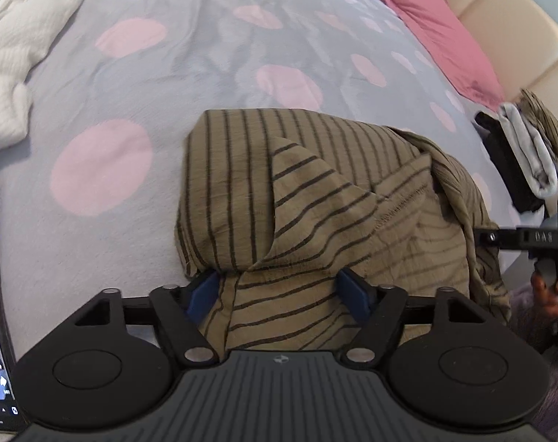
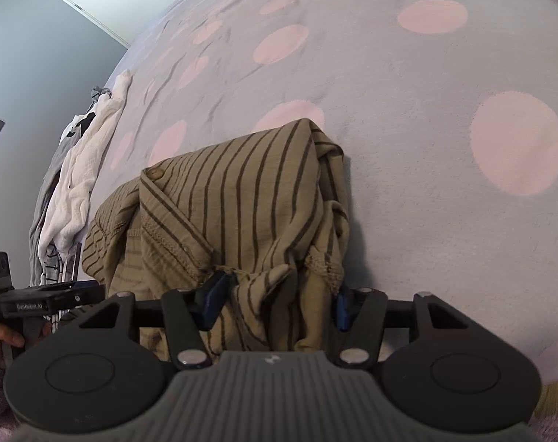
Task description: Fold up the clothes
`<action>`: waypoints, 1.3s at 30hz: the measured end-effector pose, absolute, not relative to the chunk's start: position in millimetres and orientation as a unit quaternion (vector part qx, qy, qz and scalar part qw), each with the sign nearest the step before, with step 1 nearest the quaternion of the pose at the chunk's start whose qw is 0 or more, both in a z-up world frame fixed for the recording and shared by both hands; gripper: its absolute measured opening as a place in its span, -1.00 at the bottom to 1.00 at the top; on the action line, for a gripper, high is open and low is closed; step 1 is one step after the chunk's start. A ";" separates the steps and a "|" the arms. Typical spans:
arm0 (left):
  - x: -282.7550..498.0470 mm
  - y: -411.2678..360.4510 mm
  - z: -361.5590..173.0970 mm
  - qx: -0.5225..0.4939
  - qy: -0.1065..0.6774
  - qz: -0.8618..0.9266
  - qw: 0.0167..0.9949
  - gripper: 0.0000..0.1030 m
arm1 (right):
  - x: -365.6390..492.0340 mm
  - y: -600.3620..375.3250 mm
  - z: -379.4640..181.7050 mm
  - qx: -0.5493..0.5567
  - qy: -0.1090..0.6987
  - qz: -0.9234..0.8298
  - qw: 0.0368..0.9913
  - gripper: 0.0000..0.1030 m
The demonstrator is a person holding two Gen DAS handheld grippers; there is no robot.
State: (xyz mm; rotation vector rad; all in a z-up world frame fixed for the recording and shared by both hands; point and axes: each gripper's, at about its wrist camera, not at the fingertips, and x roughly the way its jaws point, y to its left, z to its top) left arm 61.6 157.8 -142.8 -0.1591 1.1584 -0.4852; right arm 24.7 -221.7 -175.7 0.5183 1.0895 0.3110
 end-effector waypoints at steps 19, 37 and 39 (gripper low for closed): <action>53.0 137.7 -141.0 -0.045 0.505 -0.193 0.840 0.35 | 21.1 -228.0 -176.1 0.242 0.510 0.152 0.812 0.15; 58.6 144.5 -107.0 -0.138 0.467 -0.248 0.837 -0.67 | 12.8 -241.6 -136.3 0.300 0.443 0.202 0.820 -0.77; 60.7 143.1 -97.0 -0.146 0.456 -0.258 0.839 -0.68 | 11.7 -245.9 -123.0 0.309 0.424 0.207 0.826 -0.77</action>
